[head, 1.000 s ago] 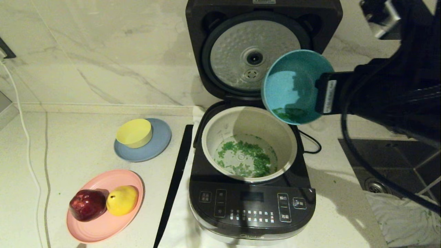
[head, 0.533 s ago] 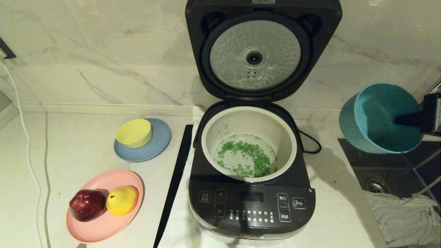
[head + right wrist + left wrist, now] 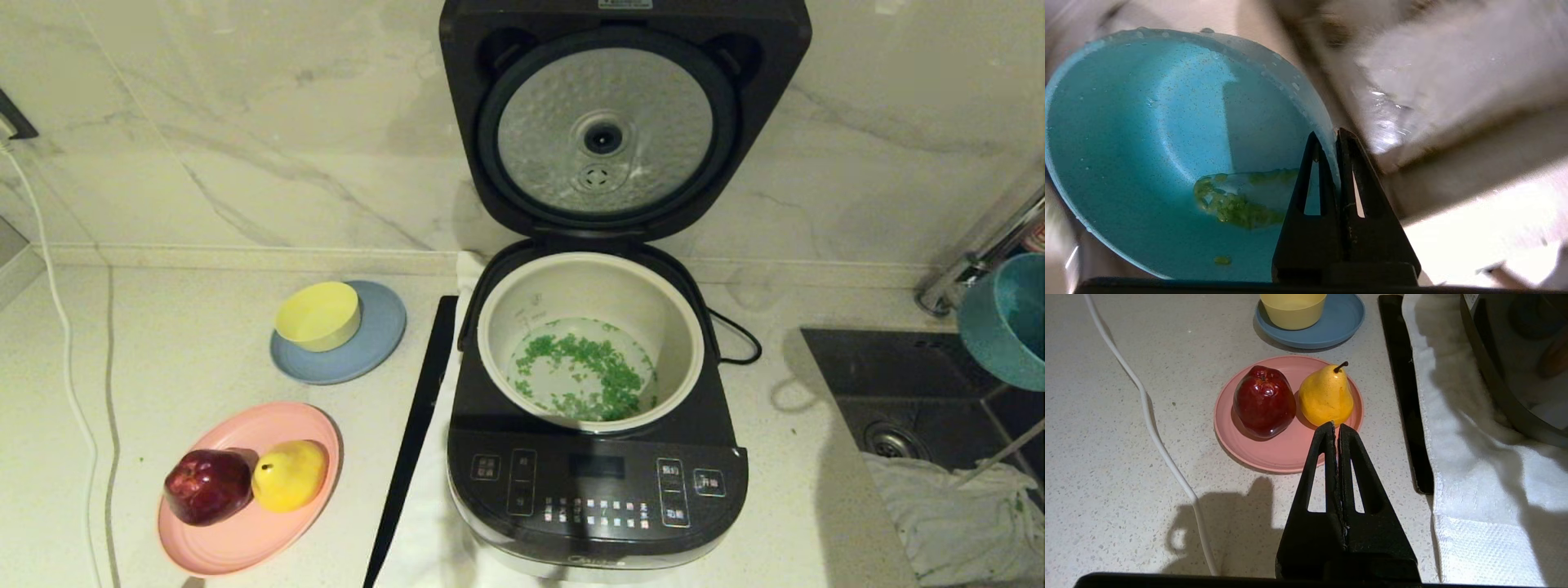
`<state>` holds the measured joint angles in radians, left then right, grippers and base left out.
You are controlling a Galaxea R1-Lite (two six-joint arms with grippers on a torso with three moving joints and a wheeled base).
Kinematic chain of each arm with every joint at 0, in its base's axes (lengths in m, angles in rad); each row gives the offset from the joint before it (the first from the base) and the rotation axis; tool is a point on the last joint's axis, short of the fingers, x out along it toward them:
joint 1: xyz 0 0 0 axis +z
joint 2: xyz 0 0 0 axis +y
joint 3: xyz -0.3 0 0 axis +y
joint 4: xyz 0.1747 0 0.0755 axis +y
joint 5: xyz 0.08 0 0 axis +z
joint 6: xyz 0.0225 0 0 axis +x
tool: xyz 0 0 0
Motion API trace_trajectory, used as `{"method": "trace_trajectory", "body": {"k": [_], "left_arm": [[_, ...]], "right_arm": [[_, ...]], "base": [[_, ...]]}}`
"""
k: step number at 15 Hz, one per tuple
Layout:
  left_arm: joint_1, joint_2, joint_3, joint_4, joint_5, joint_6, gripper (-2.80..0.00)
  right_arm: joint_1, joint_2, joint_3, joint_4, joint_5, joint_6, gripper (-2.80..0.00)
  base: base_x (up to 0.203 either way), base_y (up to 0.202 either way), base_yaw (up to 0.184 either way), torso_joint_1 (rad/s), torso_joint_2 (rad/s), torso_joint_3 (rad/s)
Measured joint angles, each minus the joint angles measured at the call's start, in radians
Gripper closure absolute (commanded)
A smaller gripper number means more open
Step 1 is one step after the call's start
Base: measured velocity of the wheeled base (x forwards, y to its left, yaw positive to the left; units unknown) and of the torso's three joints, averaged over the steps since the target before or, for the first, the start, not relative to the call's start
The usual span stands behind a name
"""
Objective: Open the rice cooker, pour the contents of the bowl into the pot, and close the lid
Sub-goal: Fill a bowl with water from the tap
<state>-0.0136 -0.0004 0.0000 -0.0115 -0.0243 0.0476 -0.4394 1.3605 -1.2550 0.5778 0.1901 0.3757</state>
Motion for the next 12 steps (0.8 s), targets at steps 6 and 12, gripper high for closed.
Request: {"method": "trace_trajectory", "body": {"k": [6,12], "left_arm": [[0.000,0.000,0.000,0.000,-0.001,0.000,0.00],[0.000,0.000,0.000,0.000,0.000,0.000,0.00]], "right_arm": [[-0.383,0.207,0.095,-0.137,0.078,-0.059,0.00],[-0.548,0.438,0.059,-0.268,0.083,-0.061,0.00]], "base": [[0.000,0.000,0.000,0.000,0.00,0.000],[0.000,0.000,0.000,0.000,0.00,0.000]]}}
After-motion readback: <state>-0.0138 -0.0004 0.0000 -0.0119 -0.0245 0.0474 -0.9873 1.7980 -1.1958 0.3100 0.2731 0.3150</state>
